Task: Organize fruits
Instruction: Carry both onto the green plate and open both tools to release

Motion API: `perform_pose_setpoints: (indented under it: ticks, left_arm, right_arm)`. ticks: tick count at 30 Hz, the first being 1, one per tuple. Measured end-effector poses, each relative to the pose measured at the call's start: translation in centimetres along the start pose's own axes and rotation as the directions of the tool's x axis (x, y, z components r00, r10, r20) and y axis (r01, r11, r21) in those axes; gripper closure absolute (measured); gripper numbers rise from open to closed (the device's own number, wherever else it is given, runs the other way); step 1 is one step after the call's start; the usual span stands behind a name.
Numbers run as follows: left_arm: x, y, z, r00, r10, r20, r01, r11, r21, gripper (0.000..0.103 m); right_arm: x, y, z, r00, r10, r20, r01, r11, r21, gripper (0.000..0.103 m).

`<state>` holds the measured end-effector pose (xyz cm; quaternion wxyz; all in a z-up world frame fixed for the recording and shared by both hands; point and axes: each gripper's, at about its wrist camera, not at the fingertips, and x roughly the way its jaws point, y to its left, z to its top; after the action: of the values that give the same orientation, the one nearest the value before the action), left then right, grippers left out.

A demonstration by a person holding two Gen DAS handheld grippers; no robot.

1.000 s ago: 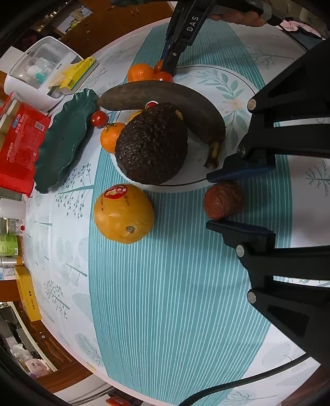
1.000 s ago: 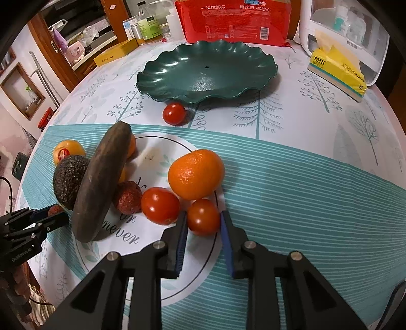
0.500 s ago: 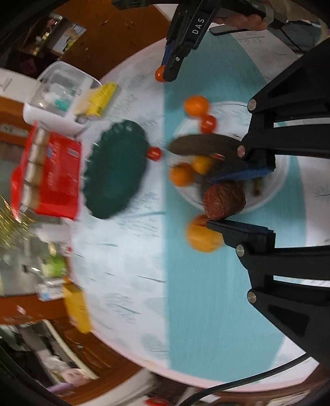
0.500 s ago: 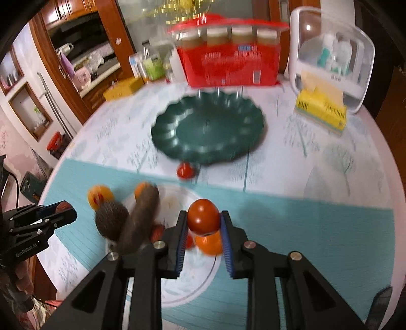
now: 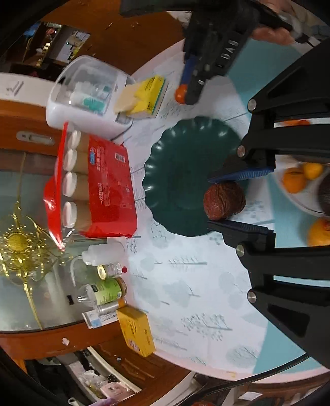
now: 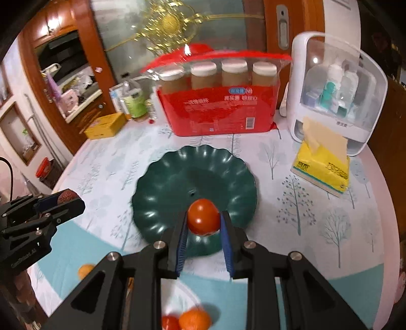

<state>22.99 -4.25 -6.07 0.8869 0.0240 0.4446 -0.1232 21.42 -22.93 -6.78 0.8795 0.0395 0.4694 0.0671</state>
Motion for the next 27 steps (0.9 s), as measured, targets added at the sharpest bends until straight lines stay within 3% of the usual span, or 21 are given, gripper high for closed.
perform_pose_setpoints:
  ticks: [9, 20, 27]
  left_arm:
    - [10.8, -1.0, -0.2, 0.991, -0.035, -0.126, 0.032, 0.999, -0.028, 0.075]
    - [15.2, -1.5, -1.2, 0.976, -0.036, -0.217, 0.030, 0.999, -0.032, 0.073]
    - [14.4, -1.3, -1.0, 0.983, 0.006, -0.183, -0.011, 1.000, -0.023, 0.038]
  right_arm:
    - [9.5, -0.4, -0.5, 0.990, -0.056, -0.128, 0.056, 0.998, -0.001, 0.078]
    - [13.5, -0.5, -1.8, 0.980, -0.054, -0.193, 0.056, 0.998, 0.005, 0.076]
    - [13.1, -0.9, -1.7, 0.981, -0.049, -0.186, 0.052, 0.999, 0.015, 0.072]
